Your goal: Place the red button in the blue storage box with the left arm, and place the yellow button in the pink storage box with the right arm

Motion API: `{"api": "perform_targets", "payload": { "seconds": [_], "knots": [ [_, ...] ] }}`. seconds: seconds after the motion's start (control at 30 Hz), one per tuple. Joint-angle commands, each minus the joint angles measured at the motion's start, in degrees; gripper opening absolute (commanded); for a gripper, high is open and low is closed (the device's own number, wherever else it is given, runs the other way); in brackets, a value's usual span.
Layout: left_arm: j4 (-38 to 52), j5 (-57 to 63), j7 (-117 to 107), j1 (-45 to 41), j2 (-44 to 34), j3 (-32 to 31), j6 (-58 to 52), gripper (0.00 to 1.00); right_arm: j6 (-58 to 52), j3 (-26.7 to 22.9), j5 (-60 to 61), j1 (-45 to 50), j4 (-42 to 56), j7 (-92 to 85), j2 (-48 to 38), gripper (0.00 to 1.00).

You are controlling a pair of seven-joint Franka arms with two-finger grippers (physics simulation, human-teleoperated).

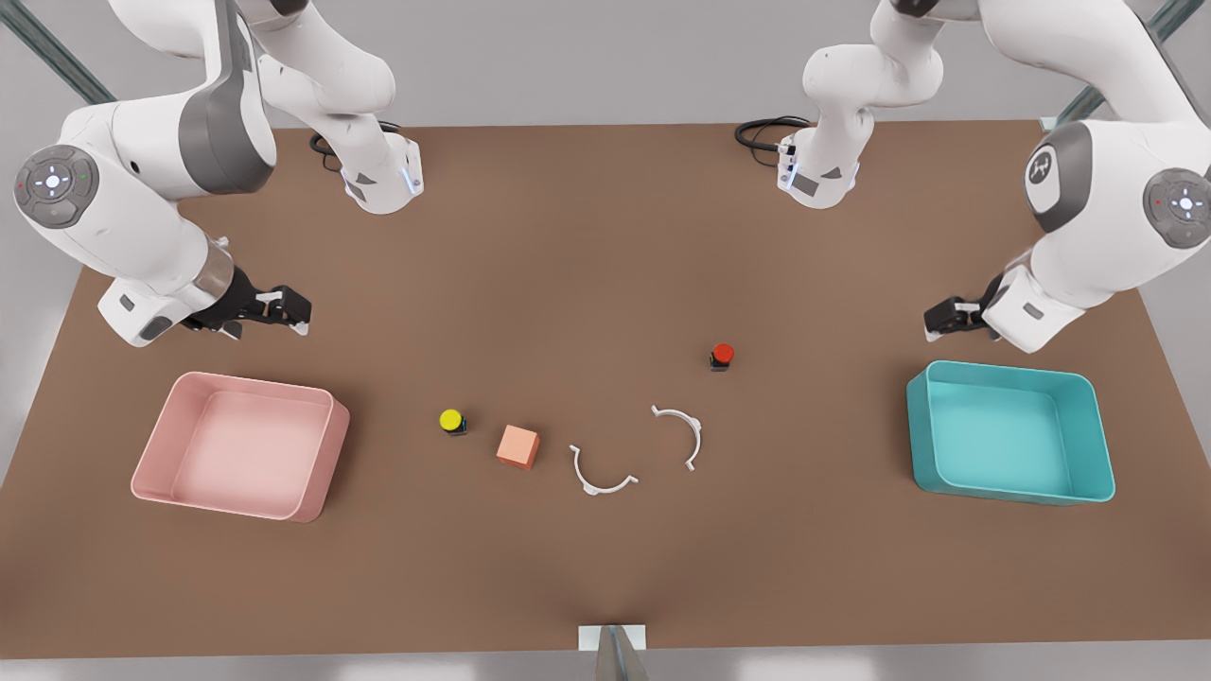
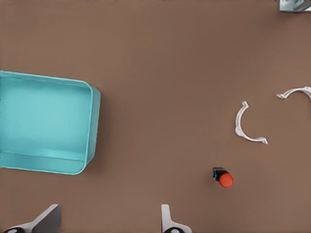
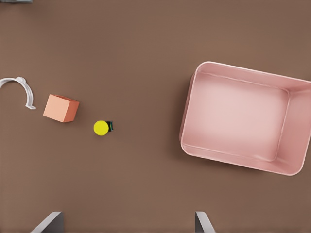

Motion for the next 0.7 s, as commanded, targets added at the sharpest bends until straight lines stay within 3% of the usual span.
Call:
{"api": "perform_targets", "payload": {
  "seconds": [0.0, 0.1, 0.17, 0.3, 0.4, 0.5, 0.67],
  "knots": [
    [0.09, 0.71, 1.23, -0.30, 0.08, -0.14, 0.78, 1.00, -0.14, -0.37, 0.00, -0.27, 0.03, 1.90, 0.03, 1.00],
    [-1.57, -2.44, 1.31, -10.49, 4.47, -0.49, 2.01, 1.00, -0.05, -0.63, -0.09, -0.88, -0.06, 1.19, 0.20, 1.00],
    [-8.07, -2.89, 1.58, -13.39, 3.68, -0.49, 9.56, 1.00, 0.03, 0.07, 0.08, -0.54, -0.32, 2.51, 0.38, 1.00],
    [-34.78, -4.56, -2.37, -17.79, -5.72, -0.93, 35.83, 1.00, 6.44, 0.33, -0.09, 6.22, -0.24, 7.87, 6.52, 1.00],
    [-44.55, -6.93, -10.99, -21.57, -4.85, -0.93, 50.87, 1.00, 16.29, 0.33, -1.67, 10.62, -0.24, 13.32, 14.17, 1.00],
    [-45.44, -7.02, -14.95, -22.62, 1.39, -0.93, 58.00, 1.00, 27.80, 0.24, -4.22, 13.62, -0.24, 17.10, 22.26, 1.00],
    [-45.53, -9.04, -18.73, -25.26, 5.35, -0.93, 61.52, 1.00, 36.77, -0.11, -4.40, 14.41, -2.52, 17.10, 29.82, 1.00]
  ]
}}
